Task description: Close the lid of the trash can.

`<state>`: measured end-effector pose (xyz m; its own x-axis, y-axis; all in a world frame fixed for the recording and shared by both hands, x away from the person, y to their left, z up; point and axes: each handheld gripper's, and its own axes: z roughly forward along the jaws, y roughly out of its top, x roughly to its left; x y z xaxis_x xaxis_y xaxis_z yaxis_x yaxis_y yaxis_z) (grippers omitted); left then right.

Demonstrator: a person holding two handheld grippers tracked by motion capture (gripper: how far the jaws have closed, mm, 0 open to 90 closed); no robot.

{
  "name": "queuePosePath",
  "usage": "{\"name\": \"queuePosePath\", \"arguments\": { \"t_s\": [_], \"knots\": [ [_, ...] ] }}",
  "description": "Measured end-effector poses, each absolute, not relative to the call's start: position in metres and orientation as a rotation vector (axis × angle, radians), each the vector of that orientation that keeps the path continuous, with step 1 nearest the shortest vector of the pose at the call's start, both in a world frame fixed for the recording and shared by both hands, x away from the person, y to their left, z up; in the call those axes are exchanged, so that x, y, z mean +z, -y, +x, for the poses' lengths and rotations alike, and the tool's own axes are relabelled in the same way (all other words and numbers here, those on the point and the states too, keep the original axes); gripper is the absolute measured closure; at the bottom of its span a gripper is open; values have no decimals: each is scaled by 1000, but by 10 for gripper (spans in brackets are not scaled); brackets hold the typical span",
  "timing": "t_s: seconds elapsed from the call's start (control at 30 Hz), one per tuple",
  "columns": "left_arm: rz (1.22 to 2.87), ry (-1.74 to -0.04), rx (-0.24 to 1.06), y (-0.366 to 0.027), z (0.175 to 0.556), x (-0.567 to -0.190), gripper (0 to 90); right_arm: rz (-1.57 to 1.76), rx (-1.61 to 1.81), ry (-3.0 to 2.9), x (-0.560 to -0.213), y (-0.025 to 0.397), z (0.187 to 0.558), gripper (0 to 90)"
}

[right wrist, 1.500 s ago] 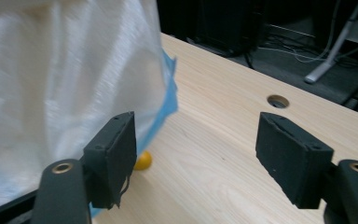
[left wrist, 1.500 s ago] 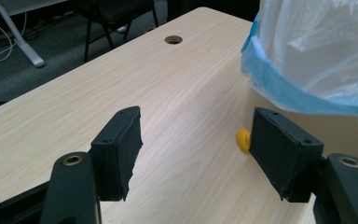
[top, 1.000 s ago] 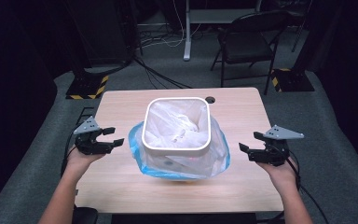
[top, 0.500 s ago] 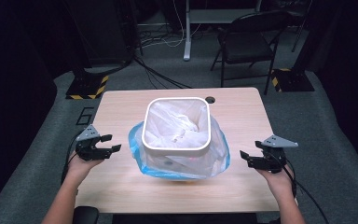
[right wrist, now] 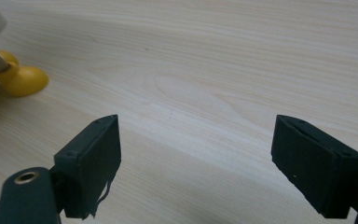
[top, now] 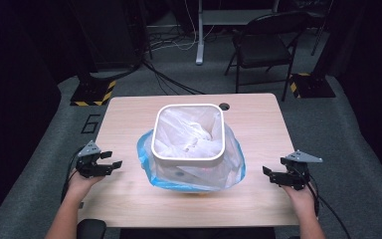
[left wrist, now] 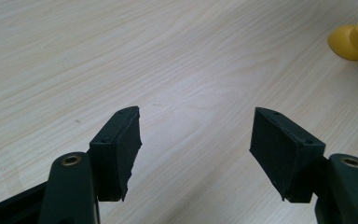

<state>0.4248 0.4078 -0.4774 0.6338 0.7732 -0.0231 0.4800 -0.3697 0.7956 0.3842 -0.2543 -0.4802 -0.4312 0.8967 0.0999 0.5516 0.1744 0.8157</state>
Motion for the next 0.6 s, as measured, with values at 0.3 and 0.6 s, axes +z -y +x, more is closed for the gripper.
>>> {"name": "queuePosePath", "arguments": {
  "t_s": [0.3,0.6],
  "knots": [
    [1991,-1027,450,-409,426,-488,322,1380,1050,-2033,-492,262,387,105],
    [2056,-1067,441,-406,433,-504,326,1394,1016,-2056,-505,263,390,0]
  ]
}}
